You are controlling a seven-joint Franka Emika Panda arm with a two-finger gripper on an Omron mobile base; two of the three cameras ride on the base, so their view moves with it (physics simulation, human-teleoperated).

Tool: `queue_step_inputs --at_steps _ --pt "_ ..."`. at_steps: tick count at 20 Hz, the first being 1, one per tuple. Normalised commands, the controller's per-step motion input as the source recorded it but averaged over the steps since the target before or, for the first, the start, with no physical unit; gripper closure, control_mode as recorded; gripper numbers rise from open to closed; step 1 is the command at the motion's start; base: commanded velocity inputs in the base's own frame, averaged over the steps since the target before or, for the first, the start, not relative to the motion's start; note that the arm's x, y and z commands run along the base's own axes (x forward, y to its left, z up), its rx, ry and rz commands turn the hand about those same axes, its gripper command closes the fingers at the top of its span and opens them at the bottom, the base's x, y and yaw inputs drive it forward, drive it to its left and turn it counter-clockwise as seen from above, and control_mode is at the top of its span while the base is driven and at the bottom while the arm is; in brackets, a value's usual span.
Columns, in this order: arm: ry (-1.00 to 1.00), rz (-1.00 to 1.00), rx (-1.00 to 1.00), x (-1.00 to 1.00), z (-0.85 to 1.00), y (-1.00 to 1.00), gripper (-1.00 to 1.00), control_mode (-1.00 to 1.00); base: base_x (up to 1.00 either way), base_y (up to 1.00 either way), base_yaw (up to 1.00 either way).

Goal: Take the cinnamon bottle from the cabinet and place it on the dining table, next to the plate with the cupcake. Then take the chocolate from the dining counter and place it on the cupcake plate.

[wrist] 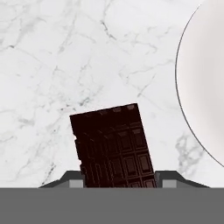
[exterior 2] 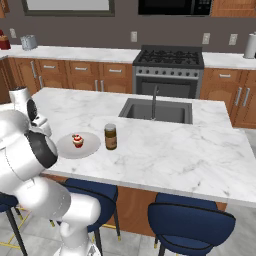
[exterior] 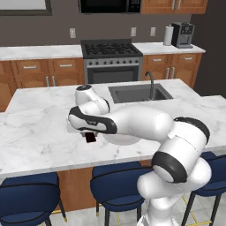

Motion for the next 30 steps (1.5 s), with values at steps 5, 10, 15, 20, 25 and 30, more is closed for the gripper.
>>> queue_step_inputs --at_steps 5,10,15,20,25,30 --pt "0.0 0.04 0.01 -0.18 0.13 -0.45 1.0 -1.0 0.0 0.0 0.0" --pt "0.0 0.06 0.0 -0.16 0.0 -0.54 1.0 -1.0 0.0 0.0 0.0" --pt "0.0 0.09 0.0 -0.06 -0.04 -0.45 1.0 -1.0 0.0 0.0 0.0" --pt "0.0 0.12 0.0 0.07 -0.01 -0.37 1.0 -1.0 0.0 0.0 0.0" --pt "0.0 0.14 0.0 0.18 0.0 -0.27 1.0 -1.0 0.0 0.0 0.0" --pt "0.0 0.14 0.0 0.27 -0.01 -0.09 1.0 -1.0 0.0 0.0 0.0"
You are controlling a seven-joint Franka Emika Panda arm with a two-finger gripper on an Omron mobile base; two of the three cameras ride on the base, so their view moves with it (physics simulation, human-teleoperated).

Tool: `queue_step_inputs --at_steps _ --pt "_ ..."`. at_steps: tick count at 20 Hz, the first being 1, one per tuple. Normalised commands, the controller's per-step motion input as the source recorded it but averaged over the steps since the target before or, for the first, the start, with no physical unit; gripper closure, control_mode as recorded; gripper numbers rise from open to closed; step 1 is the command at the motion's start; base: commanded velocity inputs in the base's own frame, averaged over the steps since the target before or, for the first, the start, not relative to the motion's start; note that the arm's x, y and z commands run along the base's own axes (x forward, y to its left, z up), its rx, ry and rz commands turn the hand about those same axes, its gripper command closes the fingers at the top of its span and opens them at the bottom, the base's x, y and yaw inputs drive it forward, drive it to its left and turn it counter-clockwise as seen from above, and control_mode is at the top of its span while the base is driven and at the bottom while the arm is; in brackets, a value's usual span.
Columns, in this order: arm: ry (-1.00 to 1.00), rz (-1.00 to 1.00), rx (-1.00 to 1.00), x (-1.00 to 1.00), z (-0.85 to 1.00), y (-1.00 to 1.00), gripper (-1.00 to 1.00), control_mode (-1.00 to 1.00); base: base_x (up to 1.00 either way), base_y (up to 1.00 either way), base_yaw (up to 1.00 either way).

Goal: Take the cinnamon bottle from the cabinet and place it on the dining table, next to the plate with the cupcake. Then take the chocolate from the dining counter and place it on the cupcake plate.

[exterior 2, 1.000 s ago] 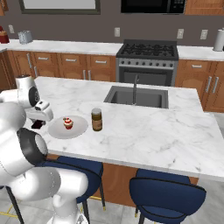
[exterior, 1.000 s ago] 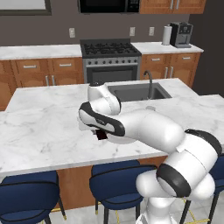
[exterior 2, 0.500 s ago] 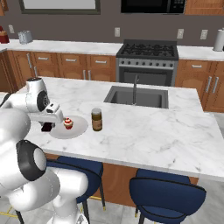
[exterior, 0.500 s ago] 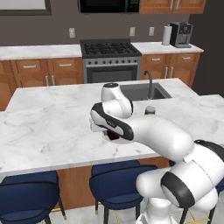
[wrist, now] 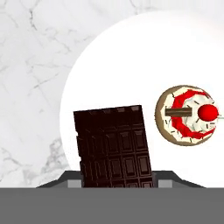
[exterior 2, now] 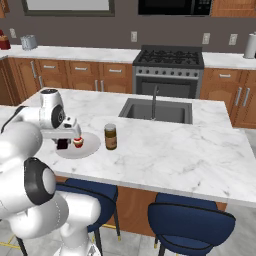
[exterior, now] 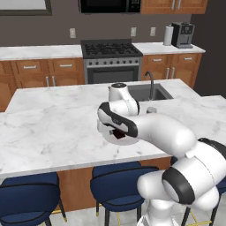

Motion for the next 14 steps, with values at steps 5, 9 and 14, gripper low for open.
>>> queue_step_inputs --at_steps 5,9,14 --pt "0.0 0.1 0.0 0.19 -0.06 0.0 1.0 -1.0 0.0 0.0 0.0" --pt "0.0 0.08 0.0 0.02 -0.07 0.0 1.0 -1.0 0.0 0.0 0.0" --pt "0.0 0.03 0.0 0.0 -0.07 0.0 1.0 -1.0 0.0 0.0 0.0"
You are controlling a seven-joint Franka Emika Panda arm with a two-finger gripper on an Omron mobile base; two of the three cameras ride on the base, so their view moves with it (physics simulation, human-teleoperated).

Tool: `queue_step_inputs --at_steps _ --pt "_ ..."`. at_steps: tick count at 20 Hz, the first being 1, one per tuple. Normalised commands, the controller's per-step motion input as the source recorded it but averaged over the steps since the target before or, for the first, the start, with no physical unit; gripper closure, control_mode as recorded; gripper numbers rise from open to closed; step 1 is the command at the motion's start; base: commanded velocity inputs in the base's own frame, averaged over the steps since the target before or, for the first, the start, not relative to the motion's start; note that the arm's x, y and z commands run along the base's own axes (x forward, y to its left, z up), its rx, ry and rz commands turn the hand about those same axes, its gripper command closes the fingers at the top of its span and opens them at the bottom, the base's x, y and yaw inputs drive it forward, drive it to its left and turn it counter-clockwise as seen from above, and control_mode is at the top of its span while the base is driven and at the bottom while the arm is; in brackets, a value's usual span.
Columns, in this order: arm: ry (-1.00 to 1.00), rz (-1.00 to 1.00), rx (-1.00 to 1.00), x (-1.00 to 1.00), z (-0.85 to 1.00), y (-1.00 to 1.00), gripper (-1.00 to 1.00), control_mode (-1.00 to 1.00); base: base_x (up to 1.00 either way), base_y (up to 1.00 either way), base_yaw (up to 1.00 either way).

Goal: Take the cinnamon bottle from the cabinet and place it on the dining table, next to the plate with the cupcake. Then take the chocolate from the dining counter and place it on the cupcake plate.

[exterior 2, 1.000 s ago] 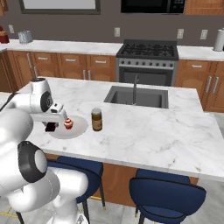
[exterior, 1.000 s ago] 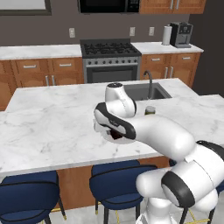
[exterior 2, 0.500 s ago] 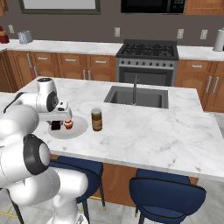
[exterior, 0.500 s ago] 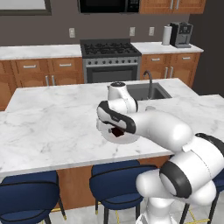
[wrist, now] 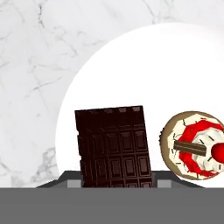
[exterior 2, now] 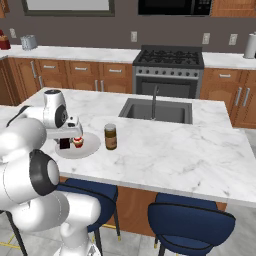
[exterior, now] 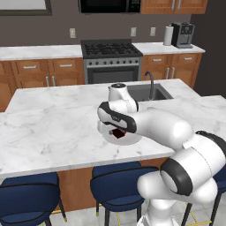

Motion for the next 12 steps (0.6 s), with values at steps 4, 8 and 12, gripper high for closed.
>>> queue_step_inputs --at_steps 4,8,12 --pt "0.0 0.0 0.0 0.0 -0.02 0.0 1.0 -1.0 0.0 0.0 0.0" --pt "0.0 0.0 0.0 0.0 0.0 0.0 -1.0 -1.0 0.0 0.0 0.0" --pt "0.0 0.0 0.0 0.0 0.0 0.0 -1.0 -1.0 0.0 0.0 0.0"
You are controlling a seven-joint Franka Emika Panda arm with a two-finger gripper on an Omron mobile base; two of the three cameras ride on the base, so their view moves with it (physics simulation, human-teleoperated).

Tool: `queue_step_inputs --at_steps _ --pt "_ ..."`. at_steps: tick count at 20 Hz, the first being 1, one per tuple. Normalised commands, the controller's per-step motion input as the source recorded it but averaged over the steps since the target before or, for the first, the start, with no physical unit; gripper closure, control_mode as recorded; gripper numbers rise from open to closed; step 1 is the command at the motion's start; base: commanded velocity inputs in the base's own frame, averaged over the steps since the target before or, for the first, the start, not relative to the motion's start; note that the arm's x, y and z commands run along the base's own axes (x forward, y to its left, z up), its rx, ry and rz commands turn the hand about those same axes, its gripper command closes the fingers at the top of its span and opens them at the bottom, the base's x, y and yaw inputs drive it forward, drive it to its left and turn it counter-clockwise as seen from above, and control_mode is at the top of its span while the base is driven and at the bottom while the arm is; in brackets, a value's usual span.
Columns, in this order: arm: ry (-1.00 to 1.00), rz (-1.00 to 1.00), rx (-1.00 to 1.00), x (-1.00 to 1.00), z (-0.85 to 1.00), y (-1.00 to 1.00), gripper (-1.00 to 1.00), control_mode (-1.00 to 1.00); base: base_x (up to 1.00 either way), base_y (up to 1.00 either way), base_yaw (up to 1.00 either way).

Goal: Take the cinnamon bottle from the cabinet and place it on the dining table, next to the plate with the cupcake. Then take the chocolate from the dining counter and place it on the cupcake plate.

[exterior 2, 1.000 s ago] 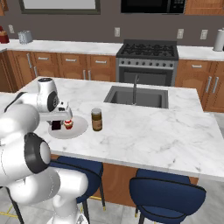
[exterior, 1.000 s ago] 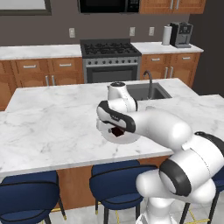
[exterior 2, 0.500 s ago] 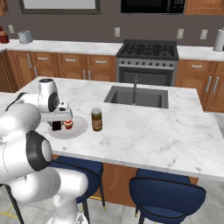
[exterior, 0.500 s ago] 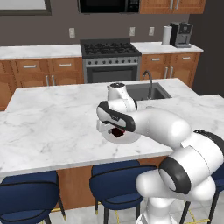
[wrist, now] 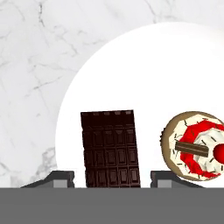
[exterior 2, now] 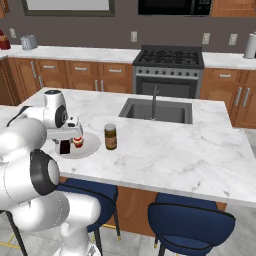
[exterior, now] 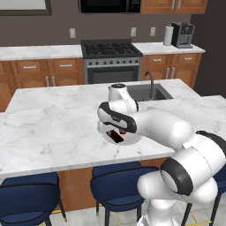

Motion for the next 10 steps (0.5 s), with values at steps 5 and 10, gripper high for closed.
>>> queue_step_inputs --at_steps 5,10 --pt "0.0 0.0 -0.01 0.0 -0.01 0.0 -1.0 -1.0 0.0 0.0 0.0" --pt "0.0 0.0 0.0 0.0 0.2 -0.01 -1.0 -1.0 0.0 0.0 0.0"
